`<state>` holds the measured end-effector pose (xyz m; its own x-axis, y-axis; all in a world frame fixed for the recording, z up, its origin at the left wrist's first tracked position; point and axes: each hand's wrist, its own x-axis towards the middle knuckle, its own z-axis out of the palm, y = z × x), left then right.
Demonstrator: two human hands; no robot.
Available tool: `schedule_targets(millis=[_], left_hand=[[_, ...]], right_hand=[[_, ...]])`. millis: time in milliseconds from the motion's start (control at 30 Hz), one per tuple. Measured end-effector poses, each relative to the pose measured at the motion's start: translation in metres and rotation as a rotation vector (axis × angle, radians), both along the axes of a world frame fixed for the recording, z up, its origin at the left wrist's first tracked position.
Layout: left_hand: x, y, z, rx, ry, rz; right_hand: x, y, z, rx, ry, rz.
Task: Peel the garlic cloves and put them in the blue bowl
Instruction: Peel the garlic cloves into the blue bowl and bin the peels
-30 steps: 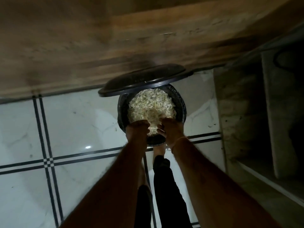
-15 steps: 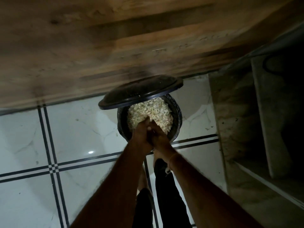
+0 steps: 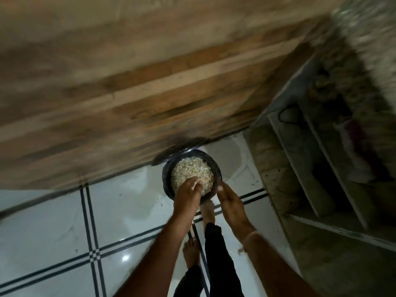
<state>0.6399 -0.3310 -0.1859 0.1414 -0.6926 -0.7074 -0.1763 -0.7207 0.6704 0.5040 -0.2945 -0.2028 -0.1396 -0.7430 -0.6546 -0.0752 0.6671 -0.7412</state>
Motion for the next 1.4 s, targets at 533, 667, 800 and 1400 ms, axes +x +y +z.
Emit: schedule_targets(millis=[533, 667, 800, 1400], left_hand=[[-0.214, 0.188, 0.23, -0.622, -0.136, -0.969], [-0.305, 0.229, 0.252, -0.725, -0.091, -1.049], [-0.389, 0.274, 0.261, -0.773, -0.034, -1.131], [-0.592, 0.277, 0.22, -0.863, -0.143, -1.433]], right_hand=[[-0.197, 0.263, 0.239, -0.334, 0.582, -0.281], [-0.273, 0.325, 0.26, -0.375, 0.682, -0.357], [-0.34, 0.384, 0.263, -0.352, 0.732, -0.532], [-0.528, 0.428, 0.23, 0.049, 0.871, -0.564]])
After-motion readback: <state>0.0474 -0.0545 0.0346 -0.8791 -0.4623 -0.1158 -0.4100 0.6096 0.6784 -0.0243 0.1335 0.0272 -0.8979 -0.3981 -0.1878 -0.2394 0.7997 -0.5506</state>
